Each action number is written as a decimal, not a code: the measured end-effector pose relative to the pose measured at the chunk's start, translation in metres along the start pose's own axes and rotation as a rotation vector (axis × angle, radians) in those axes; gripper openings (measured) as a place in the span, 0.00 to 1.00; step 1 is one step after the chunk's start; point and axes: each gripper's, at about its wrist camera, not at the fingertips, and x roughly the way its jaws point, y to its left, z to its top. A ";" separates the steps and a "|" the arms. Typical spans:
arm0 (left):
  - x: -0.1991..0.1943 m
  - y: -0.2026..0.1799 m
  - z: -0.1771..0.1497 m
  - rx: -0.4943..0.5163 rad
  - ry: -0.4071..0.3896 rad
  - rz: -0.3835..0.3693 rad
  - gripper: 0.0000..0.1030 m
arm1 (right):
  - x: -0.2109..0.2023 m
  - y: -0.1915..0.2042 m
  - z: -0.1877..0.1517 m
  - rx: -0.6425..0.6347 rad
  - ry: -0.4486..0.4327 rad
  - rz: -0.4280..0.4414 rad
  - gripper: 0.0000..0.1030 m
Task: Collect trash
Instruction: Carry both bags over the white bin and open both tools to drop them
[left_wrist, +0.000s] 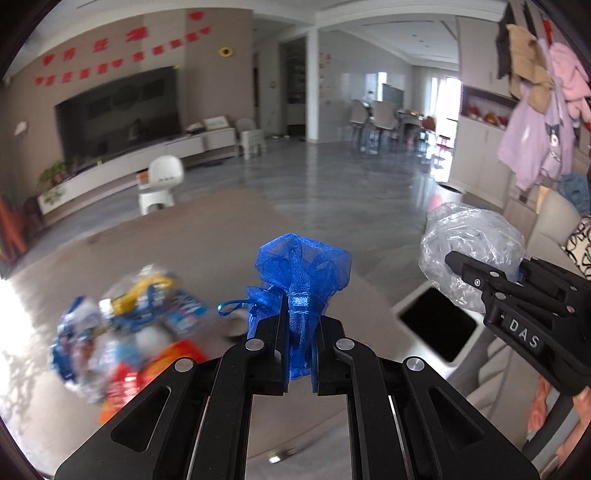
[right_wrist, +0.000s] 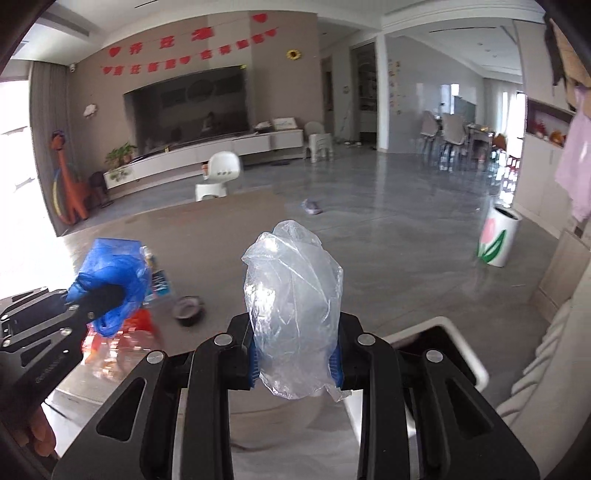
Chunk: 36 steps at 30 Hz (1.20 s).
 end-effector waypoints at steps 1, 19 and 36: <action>0.006 -0.013 0.003 0.005 0.002 -0.018 0.07 | 0.000 -0.006 -0.001 0.005 -0.002 -0.006 0.29; 0.143 -0.174 -0.004 0.135 0.147 -0.228 0.07 | 0.051 -0.154 -0.055 0.032 0.014 -0.231 0.29; 0.236 -0.257 -0.035 0.229 0.226 -0.255 0.95 | 0.086 -0.218 -0.095 0.179 0.087 -0.264 0.29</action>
